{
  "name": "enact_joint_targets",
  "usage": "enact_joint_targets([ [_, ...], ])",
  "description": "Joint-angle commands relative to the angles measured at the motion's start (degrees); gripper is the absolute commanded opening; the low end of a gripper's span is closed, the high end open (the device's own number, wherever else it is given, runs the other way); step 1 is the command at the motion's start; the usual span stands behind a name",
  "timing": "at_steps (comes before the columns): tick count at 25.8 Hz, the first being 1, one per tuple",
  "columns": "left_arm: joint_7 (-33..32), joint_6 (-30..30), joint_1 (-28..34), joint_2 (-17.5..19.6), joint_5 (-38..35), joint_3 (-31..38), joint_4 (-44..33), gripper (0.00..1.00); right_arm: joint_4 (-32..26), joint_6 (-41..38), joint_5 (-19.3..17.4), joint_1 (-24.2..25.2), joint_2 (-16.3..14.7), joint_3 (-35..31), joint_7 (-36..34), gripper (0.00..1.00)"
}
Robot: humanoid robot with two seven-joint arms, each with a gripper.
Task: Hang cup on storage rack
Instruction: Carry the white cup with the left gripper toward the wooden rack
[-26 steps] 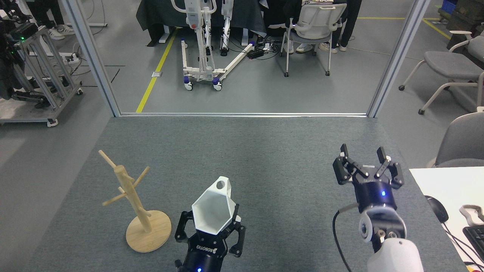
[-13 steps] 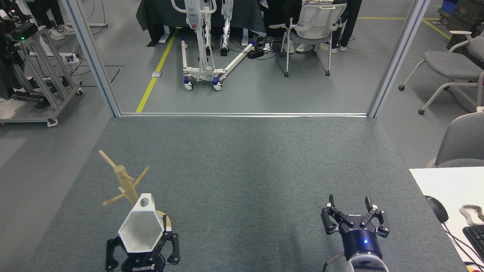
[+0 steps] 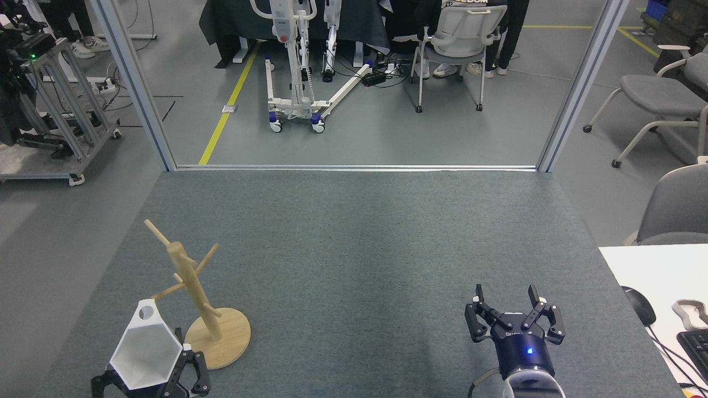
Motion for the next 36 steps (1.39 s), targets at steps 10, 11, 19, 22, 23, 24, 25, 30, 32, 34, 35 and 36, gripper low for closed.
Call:
enact_joint_targets([
  [10, -3.38, -0.08, -1.08, 0.11, 0.16, 2.70, 3.74, 0.07, -0.53, -0.18, 0.04, 0.01, -0.67, 0.07, 0.04, 0.98],
  [11, -3.47, -0.08, -1.17, 0.11, 0.08, 2.70, 3.83, 0.07, -0.53, -0.18, 0.04, 0.10, -0.67, 0.07, 0.04, 0.98],
  [19, -4.26, -0.26, -3.28, 0.64, 0.16, 2.70, 3.92, 0.07, -0.53, -0.18, 0.12, 0.10, -0.67, 0.16, 0.04, 0.98],
  [22, -4.26, -0.35, -3.37, 0.81, 0.08, 2.70, 3.74, 0.07, -0.53, -0.18, 0.12, 0.10, -0.67, 0.07, 0.04, 0.98],
  [23, -4.26, -0.35, -3.37, 0.90, 0.08, 2.70, 3.74, 0.07, -0.53, -0.18, 0.21, 0.10, -0.75, 0.07, 0.04, 0.98],
  [24, -4.26, -0.44, -3.46, 1.17, 0.08, 2.70, 3.57, 0.07, -0.53, -0.18, 0.21, 0.10, -0.76, 0.15, 0.04, 0.98],
  [25, -4.26, -0.44, -3.46, 1.34, 0.08, 2.70, 3.57, 0.07, -0.53, -0.18, 0.21, 0.01, -0.76, 0.07, 0.04, 0.98],
  [30, -4.26, -0.52, -4.34, 1.43, 0.08, 2.61, 3.57, 0.07, -0.53, -0.09, 0.21, 0.01, -0.76, 0.07, 0.04, 0.98],
  [32, -4.26, -0.52, -4.51, 1.61, -0.01, 2.61, 3.57, 0.07, -0.53, -0.18, 0.21, 0.01, -0.76, 0.07, 0.04, 0.98],
  [34, -4.26, -0.52, -4.78, 1.61, -0.01, 2.53, 3.57, 0.07, -0.53, -0.18, 0.21, -0.07, -0.76, 0.07, 0.04, 0.98],
  [35, -4.26, -0.52, -4.78, 1.61, -0.01, 2.53, 3.65, 0.07, -0.53, -0.18, 0.21, -0.07, -0.76, 0.07, 0.04, 0.98],
  [36, -4.26, -0.61, -4.86, 1.61, -0.10, 2.53, 3.66, 0.07, -0.53, -0.09, 0.21, -0.16, -0.67, 0.07, 0.04, 0.98],
])
